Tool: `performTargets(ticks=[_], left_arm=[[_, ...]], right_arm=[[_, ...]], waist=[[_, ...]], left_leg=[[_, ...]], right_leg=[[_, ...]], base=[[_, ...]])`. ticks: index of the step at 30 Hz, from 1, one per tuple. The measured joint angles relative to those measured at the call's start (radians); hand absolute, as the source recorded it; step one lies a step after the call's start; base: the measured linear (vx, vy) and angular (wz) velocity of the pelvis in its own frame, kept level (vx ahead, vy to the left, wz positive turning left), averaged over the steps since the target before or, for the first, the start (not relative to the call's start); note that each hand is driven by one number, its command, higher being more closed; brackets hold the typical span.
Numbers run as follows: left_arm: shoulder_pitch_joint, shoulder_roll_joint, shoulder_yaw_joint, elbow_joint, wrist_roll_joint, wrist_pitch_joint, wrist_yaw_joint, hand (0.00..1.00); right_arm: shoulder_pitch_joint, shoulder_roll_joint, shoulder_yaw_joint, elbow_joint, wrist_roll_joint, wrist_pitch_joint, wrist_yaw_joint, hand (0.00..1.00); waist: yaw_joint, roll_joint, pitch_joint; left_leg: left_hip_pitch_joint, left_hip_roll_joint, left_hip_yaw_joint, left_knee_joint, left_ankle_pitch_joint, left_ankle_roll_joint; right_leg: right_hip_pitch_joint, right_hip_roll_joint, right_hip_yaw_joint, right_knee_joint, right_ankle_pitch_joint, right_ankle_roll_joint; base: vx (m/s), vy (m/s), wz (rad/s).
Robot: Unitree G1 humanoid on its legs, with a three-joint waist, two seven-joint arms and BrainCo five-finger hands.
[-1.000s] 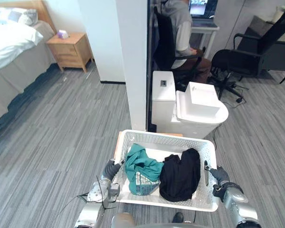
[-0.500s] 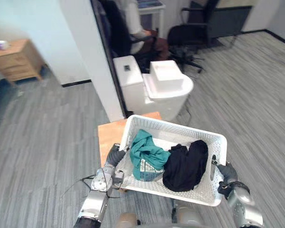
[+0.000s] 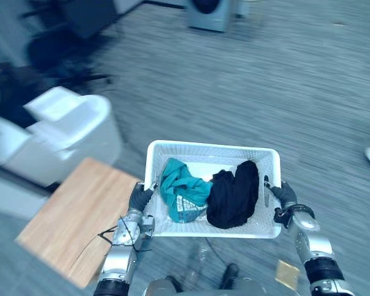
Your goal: Pick up the laundry basket with both hands and put the clothes into the washing machine.
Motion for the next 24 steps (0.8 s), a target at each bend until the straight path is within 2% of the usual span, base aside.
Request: performTargets(ticks=[1,2,3,4,5,6,7,8,9,10,11,13,14,15,16,17,18,19,20,21,22,23,24], left_arm=[[0.0,0.0,-0.001,0.01,0.0,0.0,0.0,1.0],[0.001,-0.001,-0.005,0.038,0.0,0.0,-0.002,1.0],[0.008,-0.002,-0.007,0.053,0.0,0.0,-0.005,1.0],[0.017,-0.003,-0.016,0.063,0.0,0.0,-0.008,1.0],[0.044,-0.001,-0.015,0.06,-0.008,-0.005,-0.009,1.0],[0.055,-0.001,-0.013,0.06,-0.016,-0.007,-0.009,1.0],[0.069,-0.013,-0.014,0.051,-0.02,-0.007,-0.01,1.0],[0.076,-0.018,-0.013,0.045,-0.02,-0.007,-0.01,1.0],[0.087,-0.021,-0.013,0.033,-0.02,-0.007,-0.011,1.0],[0.089,-0.023,-0.014,0.027,-0.02,-0.008,-0.013,1.0],[0.095,-0.023,-0.01,0.025,-0.02,-0.009,-0.014,1.0],[0.109,-0.024,0.007,0.02,-0.021,-0.008,-0.012,1.0],[0.122,-0.028,0.008,0.002,-0.021,-0.008,-0.009,1.0],[0.122,-0.029,0.005,-0.003,-0.021,-0.007,-0.009,1.0],[0.12,-0.03,0.007,-0.007,-0.02,-0.007,-0.007,1.0],[0.122,-0.02,0.004,-0.005,-0.019,-0.006,-0.006,1.0],[0.124,-0.021,0.003,-0.005,-0.018,-0.004,-0.006,1.0],[0.13,-0.021,0.003,-0.005,-0.017,0.001,-0.004,1.0],[0.147,-0.007,0.002,-0.014,-0.016,0.008,-0.005,1.0],[0.156,0.004,0.002,-0.017,-0.016,0.011,-0.006,1.0],[0.167,0.028,0.0,-0.024,-0.012,0.014,-0.006,1.0],[0.164,0.042,0.003,-0.027,-0.006,0.015,-0.006,1.0],[0.164,0.044,0.005,-0.033,-0.003,0.017,-0.006,1.0]], right_arm=[[0.023,0.009,-0.008,-0.016,0.0,0.0,0.0,1.0],[0.072,0.023,-0.019,-0.043,-0.001,0.0,-0.001,1.0],[0.099,0.026,-0.025,-0.056,-0.001,0.0,-0.001,1.0],[0.127,0.029,-0.028,-0.063,-0.001,0.0,-0.004,1.0],[0.131,0.036,-0.027,-0.064,-0.001,0.001,-0.005,1.0],[0.131,0.033,-0.027,-0.064,-0.001,0.0,-0.005,1.0],[0.131,0.023,-0.028,-0.064,-0.001,0.001,-0.005,1.0],[0.13,0.019,-0.027,-0.065,-0.001,0.001,-0.004,1.0],[0.13,0.014,-0.023,-0.07,-0.001,0.001,-0.001,1.0],[0.13,0.012,-0.019,-0.079,-0.001,0.001,-0.001,1.0],[0.13,0.008,-0.017,-0.082,-0.001,0.001,-0.001,1.0],[0.13,0.013,0.002,-0.085,-0.001,0.003,-0.002,1.0],[0.128,0.004,0.003,-0.086,-0.001,0.003,-0.001,1.0],[0.128,0.005,0.002,-0.086,-0.001,0.003,-0.001,1.0],[0.125,0.018,0.001,-0.086,-0.001,0.003,-0.001,1.0],[0.139,0.032,0.0,-0.087,-0.001,0.002,-0.001,1.0],[0.144,0.033,0.001,-0.087,-0.001,0.001,0.0,1.0],[0.152,0.04,0.0,-0.086,-0.006,0.001,0.0,1.0],[0.166,0.054,0.001,-0.081,-0.01,0.001,0.001,1.0],[0.172,0.061,0.0,-0.072,-0.015,0.001,0.004,1.0],[0.177,0.084,-0.006,-0.045,-0.016,0.0,0.005,1.0],[0.178,0.101,-0.008,-0.037,-0.016,0.0,0.006,1.0],[0.178,0.107,-0.01,-0.037,-0.016,-0.001,0.007,1.0]], waist=[[-0.014,-0.008,-0.001],[-0.029,-0.02,0.001],[-0.026,-0.021,0.005],[-0.014,-0.009,0.018],[-0.005,0.004,0.029],[0.0,0.003,0.034],[0.012,0.007,0.038],[0.017,0.003,0.045],[0.029,-0.004,0.053],[0.042,0.008,0.06],[0.045,0.005,0.063],[0.048,0.021,0.065],[0.058,0.031,0.058],[0.068,0.032,0.057],[0.08,0.011,0.056],[0.082,-0.03,0.047],[0.082,-0.042,0.044],[0.08,-0.059,0.048],[0.063,-0.077,0.054],[0.055,-0.085,0.054],[0.033,-0.087,0.053],[0.033,-0.071,0.06],[0.03,-0.058,0.063]], left_leg=[[0.002,0.026,-0.002,0.033,-0.004,-0.003],[0.011,0.086,-0.007,0.13,-0.015,0.008],[0.016,0.152,-0.021,0.243,-0.028,0.058],[0.0,0.233,-0.103,0.407,-0.014,0.174],[-0.075,0.254,-0.298,0.554,0.035,0.241],[-0.122,0.22,-0.411,0.604,0.022,0.189],[-0.214,0.105,-0.569,0.663,-0.02,0.098],[-0.252,0.053,-0.6,0.663,-0.034,0.078],[-0.324,-0.006,-0.594,0.604,-0.041,0.073],[-0.369,-0.036,-0.566,0.472,-0.036,0.066],[-0.387,-0.055,-0.563,0.383,-0.028,0.052],[-0.404,-0.125,-0.621,0.053,0.038,-0.034],[-0.408,-0.143,-0.651,-0.058,0.068,-0.045],[-0.417,-0.146,-0.659,-0.052,0.098,-0.029],[-0.43,-0.166,-0.659,0.0,0.127,0.015],[-0.403,-0.204,-0.638,0.021,0.13,0.032],[-0.39,-0.223,-0.633,0.03,0.127,0.039],[-0.358,-0.262,-0.628,0.058,0.102,0.079],[-0.292,-0.301,-0.618,0.068,0.087,0.111],[-0.252,-0.324,-0.62,0.068,0.058,0.149],[-0.179,-0.343,-0.63,0.065,0.01,0.185],[-0.115,-0.341,-0.646,0.055,-0.032,0.185],[-0.085,-0.336,-0.654,0.04,-0.043,0.177]], right_leg=[[0.012,0.016,0.005,-0.013,0.005,-0.008],[0.044,0.047,0.023,-0.023,0.002,-0.014],[0.075,0.075,0.044,-0.024,-0.01,-0.032],[0.123,0.122,0.088,-0.023,-0.027,-0.056],[0.16,0.149,0.141,-0.021,-0.061,-0.081],[0.162,0.151,0.164,-0.008,-0.078,-0.078],[0.156,0.133,0.195,0.015,-0.096,-0.081],[0.157,0.124,0.206,0.011,-0.097,-0.081],[0.16,0.113,0.216,-0.016,-0.097,-0.082],[0.174,0.111,0.216,-0.046,-0.096,-0.081],[0.179,0.11,0.215,-0.058,-0.089,-0.069],[0.212,0.113,0.215,-0.079,-0.106,-0.031],[0.215,0.113,0.218,-0.071,-0.133,-0.009],[0.214,0.108,0.223,-0.054,-0.154,-0.001],[0.209,0.074,0.23,0.007,-0.214,0.022],[0.196,0.024,0.231,0.11,-0.272,0.06],[0.164,-0.003,0.231,0.225,-0.295,0.077],[0.066,-0.083,0.227,0.518,-0.264,0.096],[-0.009,-0.156,0.213,0.769,-0.157,0.084],[-0.034,-0.192,0.216,0.863,-0.071,0.08],[-0.073,-0.223,0.238,1.013,0.009,0.084],[-0.143,-0.214,0.25,1.111,-0.044,0.059],[-0.175,-0.209,0.236,1.118,-0.073,0.043]], base=[[0.09,-0.238,-0.71],[0.09,-0.163,-0.64],[0.13,-0.204,-0.94],[0.1,-0.142,-1.16],[0.09,-0.097,-1.08],[0.08,0.021,-1.03],[0.09,0.064,-0.69],[0.14,0.061,-0.71],[0.18,0.036,-0.61],[0.2,0.03,-0.59],[0.31,0.06,-0.45],[0.33,0.092,-0.31],[0.29,0.11,-0.36],[0.46,0.176,-0.42],[0.56,0.211,-0.24],[0.62,0.184,-0.15],[0.65,0.166,0.06],[0.65,0.161,0.19],[0.63,0.188,0.3],[0.79,0.205,0.39],[0.82,0.16,0.22],[0.83,0.138,0.13],[0.68,0.08,0.07]])
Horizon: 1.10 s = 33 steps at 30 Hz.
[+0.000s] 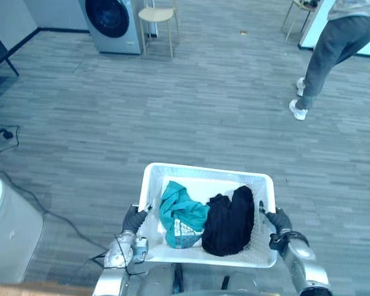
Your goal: Pick up the laundry basket with both hands and put the clothes into the washing machine.
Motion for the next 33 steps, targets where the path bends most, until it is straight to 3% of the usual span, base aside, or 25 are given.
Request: performTargets(ticks=[3,5,6,7,8,9,10,11,12,13,14,15,16,17,19,20,22,23,24,26,27,28,29,31,33], left_arm=[[-0.015,0.016,-0.009,-0.012,0.004,0.003,-0.003,1.0],[-0.027,0.019,-0.013,-0.009,0.004,0.003,-0.004,1.0],[-0.034,0.03,-0.014,-0.009,0.006,0.004,-0.004,1.0],[-0.039,0.038,-0.016,-0.005,0.006,0.004,-0.003,1.0],[-0.035,0.038,-0.021,-0.002,0.009,0.006,-0.005,1.0],[-0.032,0.013,-0.036,0.004,0.019,0.014,-0.004,1.0],[-0.03,0.008,-0.042,0.004,0.025,0.014,-0.005,1.0],[-0.029,-0.008,-0.043,0.008,0.026,0.014,-0.008,1.0],[-0.023,-0.028,-0.03,0.019,0.025,0.014,-0.007,1.0],[-0.028,-0.046,-0.007,0.028,0.025,0.014,-0.008,1.0],[-0.031,-0.049,-0.007,0.03,0.025,0.014,-0.009,1.0],[-0.039,-0.046,-0.004,0.03,0.021,0.012,-0.021,1.0],[-0.038,-0.045,0.002,0.028,0.014,0.009,-0.025,1.0],[-0.033,-0.045,0.003,0.027,0.011,0.007,-0.025,1.0],[-0.022,-0.047,0.004,0.02,-0.006,-0.009,-0.023,1.0],[-0.023,-0.049,0.004,0.016,-0.008,-0.01,-0.023,1.0],[-0.024,-0.078,0.003,0.008,-0.008,-0.007,-0.021,1.0],[-0.023,-0.083,0.002,0.009,-0.005,-0.002,-0.019,1.0],[-0.023,-0.077,0.009,0.009,-0.001,-0.001,-0.016,1.0],[-0.026,-0.056,-0.004,0.004,0.0,0.006,-0.015,1.0],[-0.023,-0.047,-0.015,-0.001,0.0,0.008,-0.014,1.0],[-0.024,-0.033,-0.024,-0.01,0.002,0.018,-0.011,1.0],[-0.024,-0.028,-0.026,-0.01,0.004,0.021,-0.008,1.0],[-0.015,-0.018,-0.028,-0.01,0.008,0.025,0.0,1.0],[-0.018,-0.003,-0.041,-0.012,0.008,0.019,0.0,1.0]], right_arm=[[0.001,0.006,0.002,-0.001,0.002,-0.004,0.004,1.0],[0.003,0.007,-0.002,-0.001,0.002,-0.005,0.004,1.0],[0.005,0.019,-0.007,-0.004,0.002,-0.006,0.004,1.0],[0.008,0.023,-0.009,-0.01,0.0,-0.007,0.003,1.0],[0.034,0.026,-0.009,-0.014,-0.002,-0.01,0.001,1.0],[0.062,0.025,-0.024,-0.018,-0.003,-0.014,-0.001,1.0],[0.072,0.022,-0.032,-0.026,-0.01,-0.013,-0.001,1.0],[0.068,0.002,-0.033,-0.036,-0.019,-0.013,-0.001,1.0],[0.059,-0.012,-0.023,-0.044,-0.021,-0.01,-0.001,1.0],[0.047,-0.019,-0.014,-0.051,-0.021,-0.01,-0.002,1.0],[0.04,-0.019,-0.02,-0.051,-0.021,-0.01,-0.005,1.0],[0.032,-0.02,-0.026,-0.051,-0.022,-0.009,-0.008,1.0],[0.03,-0.02,-0.022,-0.051,-0.022,-0.01,-0.008,1.0],[0.029,-0.021,-0.019,-0.052,-0.022,-0.01,-0.008,1.0],[0.01,-0.033,-0.015,-0.057,-0.022,-0.012,-0.008,1.0],[0.001,-0.039,-0.014,-0.058,-0.022,-0.014,-0.007,1.0],[-0.006,-0.064,-0.015,-0.057,-0.023,-0.018,-0.007,1.0],[-0.006,-0.053,-0.015,-0.049,-0.032,-0.019,-0.008,1.0],[-0.004,-0.042,-0.016,-0.049,-0.035,-0.019,-0.008,1.0],[0.015,-0.03,-0.021,-0.049,-0.042,-0.021,-0.007,1.0],[0.022,-0.023,-0.025,-0.049,-0.042,-0.022,-0.006,1.0],[0.035,-0.006,-0.031,-0.047,-0.042,-0.022,-0.005,1.0],[0.038,-0.001,-0.034,-0.046,-0.042,-0.022,-0.005,1.0],[0.049,0.012,-0.034,-0.04,-0.042,-0.022,-0.005,1.0],[0.067,0.016,-0.029,-0.047,-0.036,-0.036,-0.005,1.0]], waist=[[-0.063,0.051,0.01],[-0.08,0.057,0.015],[-0.088,0.035,0.003],[-0.093,0.02,0.001],[-0.099,0.01,-0.013],[-0.104,0.056,-0.039],[-0.098,0.082,-0.053],[-0.091,0.15,-0.056],[-0.071,0.191,-0.056],[-0.038,0.215,-0.054],[-0.03,0.216,-0.049],[-0.018,0.186,-0.016],[-0.01,0.161,0.001],[-0.005,0.151,0.007],[0.017,0.107,0.011],[0.021,0.1,0.015],[0.02,0.146,-0.002],[0.029,0.137,-0.007],[0.021,0.111,-0.009],[0.009,0.047,-0.011],[0.006,0.026,-0.012],[0.0,-0.005,-0.01],[-0.004,-0.009,-0.009],[-0.006,0.023,0.004],[-0.032,0.067,-0.003]], left_leg=[[0.206,0.025,-0.057,-0.151,-0.034,-0.046],[0.272,0.037,-0.076,-0.19,-0.051,-0.075],[0.332,0.032,-0.084,-0.224,-0.07,-0.108],[0.369,0.03,-0.099,-0.222,-0.094,-0.146],[0.416,0.048,-0.134,-0.166,-0.129,-0.179],[0.385,0.108,-0.161,-0.001,-0.139,-0.187],[0.338,0.148,-0.163,0.128,-0.117,-0.206],[0.241,0.242,-0.165,0.394,0.032,-0.208],[0.185,0.294,-0.167,0.544,0.267,-0.226],[0.09,0.326,-0.177,0.742,0.37,-0.251],[0.029,0.326,-0.184,0.845,0.33,-0.235],[-0.08,0.304,-0.163,0.982,0.222,-0.156],[-0.123,0.287,-0.125,0.987,0.163,-0.118],[-0.146,0.283,-0.105,0.974,0.141,-0.11],[-0.291,0.247,0.001,0.637,0.057,-0.122],[-0.312,0.233,0.014,0.495,0.06,-0.127],[-0.332,0.22,0.002,-0.016,0.165,-0.221],[-0.331,0.192,0.024,0.053,0.262,-0.169],[-0.332,0.171,0.043,0.094,0.231,-0.126],[-0.305,0.092,0.065,0.185,0.095,-0.034],[-0.286,0.066,0.075,0.192,0.068,-0.014],[-0.237,0.017,0.073,0.197,0.016,0.014],[-0.207,0.001,0.065,0.197,-0.008,0.019],[-0.024,-0.016,0.041,0.127,-0.074,0.008],[0.122,-0.01,0.003,0.001,-0.079,0.0]], right_leg=[[-0.142,0.035,-0.089,-0.417,-0.063,-0.005],[-0.139,0.053,-0.114,-0.701,-0.002,0.029],[-0.139,0.065,-0.128,-0.989,0.087,0.083],[-0.161,0.059,-0.124,-1.048,0.108,0.08],[-0.164,0.073,-0.104,-1.014,0.135,0.003],[-0.166,0.118,-0.085,-0.917,0.222,-0.07],[-0.16,0.143,-0.094,-0.883,0.23,-0.081],[-0.119,0.212,-0.115,-0.831,0.186,-0.084],[-0.07,0.271,-0.104,-0.83,0.144,-0.09],[-0.005,0.324,-0.073,-0.845,0.1,-0.1],[0.037,0.339,-0.061,-0.86,0.083,-0.103],[0.187,0.345,-0.018,-0.937,0.058,-0.103],[0.282,0.336,0.016,-0.998,0.056,-0.103],[0.322,0.33,0.026,-1.023,0.056,-0.103],[0.477,0.276,0.063,-1.127,0.009,-0.076],[0.498,0.263,0.065,-1.139,-0.016,-0.058],[0.562,0.256,0.093,-1.17,-0.09,-0.007],[0.598,0.225,0.121,-1.145,-0.151,-0.01],[0.601,0.193,0.119,-1.1,-0.176,-0.007],[0.456,0.078,0.123,-0.672,-0.193,0.055],[0.397,0.044,0.125,-0.526,-0.151,0.102],[0.306,-0.005,0.136,-0.294,-0.027,0.176],[0.267,-0.016,0.132,-0.194,0.0,0.195],[0.148,-0.009,0.071,0.002,-0.087,0.064],[0.029,0.012,-0.047,-0.121,-0.171,0.002]], base=[[0.75,0.036,0.49],[0.62,-0.066,0.48],[0.82,-0.156,0.45],[1.03,-0.235,0.66],[1.11,-0.278,0.72],[0.95,-0.259,0.61],[0.94,-0.296,0.25],[0.9,-0.263,-0.34],[1.06,-0.259,-0.92],[0.86,-0.142,-1.02],[0.84,-0.113,-0.82],[0.83,-0.078,-0.41],[0.82,-0.055,-0.35],[0.77,0.007,-0.54],[0.74,0.094,-0.67],[0.74,0.171,-0.46],[0.83,0.299,-0.53],[0.77,0.338,-0.52],[0.8,0.344,-0.13],[0.86,0.342,0.24],[0.82,0.305,0.39],[0.62,0.196,0.43],[0.75,0.172,0.43],[0.77,0.106,0.15],[0.76,0.063,0.33]])
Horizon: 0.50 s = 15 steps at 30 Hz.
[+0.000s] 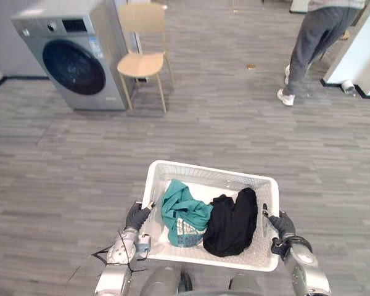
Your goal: Pick up the laundry basket with both hands and put the clothes into the washing machine.
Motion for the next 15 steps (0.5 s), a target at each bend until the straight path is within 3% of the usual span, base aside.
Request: performTargets(ticks=[2,3,5,6,7,8,9,10,11,12,13,15], left_arm=[[-0.02,0.009,-0.007,0.003,-0.001,-0.008,0.0,1.0],[-0.039,0.022,-0.02,0.008,-0.001,-0.008,-0.001,1.0],[-0.058,0.042,-0.04,0.038,-0.001,-0.008,0.0,1.0],[-0.054,0.044,-0.046,0.043,-0.001,-0.008,0.0,1.0],[-0.042,0.034,-0.055,0.047,0.0,-0.005,-0.002,1.0],[-0.032,0.027,-0.058,0.047,0.002,-0.004,-0.003,1.0],[-0.024,0.005,-0.059,0.05,0.003,-0.004,-0.002,1.0],[-0.021,-0.015,-0.052,0.054,0.003,-0.005,-0.002,1.0],[-0.018,-0.032,-0.037,0.077,0.001,-0.005,0.0,1.0],[-0.018,-0.036,-0.034,0.085,-0.002,-0.005,-0.001,1.0],[-0.019,-0.038,-0.036,0.085,-0.002,-0.01,-0.003,1.0],[-0.029,-0.037,-0.036,0.084,-0.002,-0.018,-0.007,1.0]], right_arm=[[0.005,0.0,-0.003,-0.01,0.014,-0.011,-0.001,1.0],[0.006,0.003,-0.01,-0.012,0.017,-0.012,-0.003,1.0],[0.026,0.02,-0.023,-0.013,0.017,-0.012,-0.008,1.0],[0.039,0.02,-0.021,-0.013,0.016,-0.011,-0.01,1.0],[0.063,0.019,-0.022,-0.013,0.016,-0.01,-0.017,1.0],[0.076,0.017,-0.024,-0.017,0.016,-0.01,-0.02,1.0],[0.084,-0.002,-0.025,-0.036,0.016,-0.009,-0.02,1.0],[0.079,-0.021,-0.025,-0.044,0.016,-0.004,-0.02,1.0],[0.073,-0.026,-0.016,-0.046,0.017,-0.001,-0.022,1.0],[0.075,-0.026,-0.01,-0.046,0.017,-0.001,-0.023,1.0],[0.074,-0.027,-0.014,-0.047,0.018,-0.002,-0.026,1.0],[0.075,-0.027,-0.023,-0.054,0.02,-0.004,-0.033,1.0]], waist=[[-0.022,0.015,0.003],[-0.037,0.011,0.004],[-0.038,-0.032,-0.005],[-0.038,-0.041,-0.012],[-0.046,-0.031,-0.021],[-0.043,-0.017,-0.03],[-0.035,0.048,-0.036],[-0.019,0.093,-0.036],[-0.001,0.117,-0.03],[-0.001,0.12,-0.03],[-0.006,0.119,-0.028],[-0.014,0.076,-0.003]], left_leg=[[0.068,0.006,-0.037,-0.056,-0.004,-0.019],[0.107,0.018,-0.055,-0.073,-0.027,-0.06],[0.186,0.012,-0.07,-0.078,-0.077,-0.136],[0.212,0.018,-0.079,-0.067,-0.097,-0.148],[0.228,0.048,-0.104,0.02,-0.125,-0.16],[0.184,0.096,-0.11,0.161,-0.121,-0.165],[0.099,0.187,-0.107,0.391,-0.07,-0.167],[0.044,0.257,-0.098,0.542,0.043,-0.158],[-0.004,0.316,-0.095,0.683,0.27,-0.159],[-0.032,0.336,-0.103,0.748,0.278,-0.173],[-0.1,0.346,-0.104,0.847,0.238,-0.168],[-0.179,0.362,-0.032,0.852,0.177,-0.152]], right_leg=[[-0.073,0.013,-0.047,-0.251,0.008,0.012],[-0.085,0.031,-0.068,-0.563,0.091,0.04],[-0.104,0.025,-0.074,-0.851,0.251,0.062],[-0.104,0.024,-0.068,-0.847,0.261,0.047],[-0.107,0.048,-0.025,-0.746,0.333,-0.015],[-0.103,0.077,-0.011,-0.696,0.349,-0.032],[-0.077,0.129,-0.04,-0.659,0.311,-0.046],[-0.043,0.183,-0.051,-0.656,0.28,-0.064],[0.028,0.236,-0.041,-0.689,0.259,-0.082],[0.07,0.252,-0.041,-0.722,0.256,-0.086],[0.153,0.262,-0.041,-0.794,0.256,-0.087],[0.271,0.253,-0.028,-0.891,0.26,-0.084]], base=[[0.61,-0.001,0.63],[0.65,-0.085,0.66],[0.59,-0.124,0.7],[0.72,-0.238,0.85],[0.73,-0.269,0.69],[0.87,-0.36,0.57],[0.7,-0.276,0.01],[0.84,-0.287,-0.39],[0.71,-0.177,-0.55],[0.69,-0.133,-0.42],[0.64,-0.098,-0.06],[0.58,-0.093,0.0]])
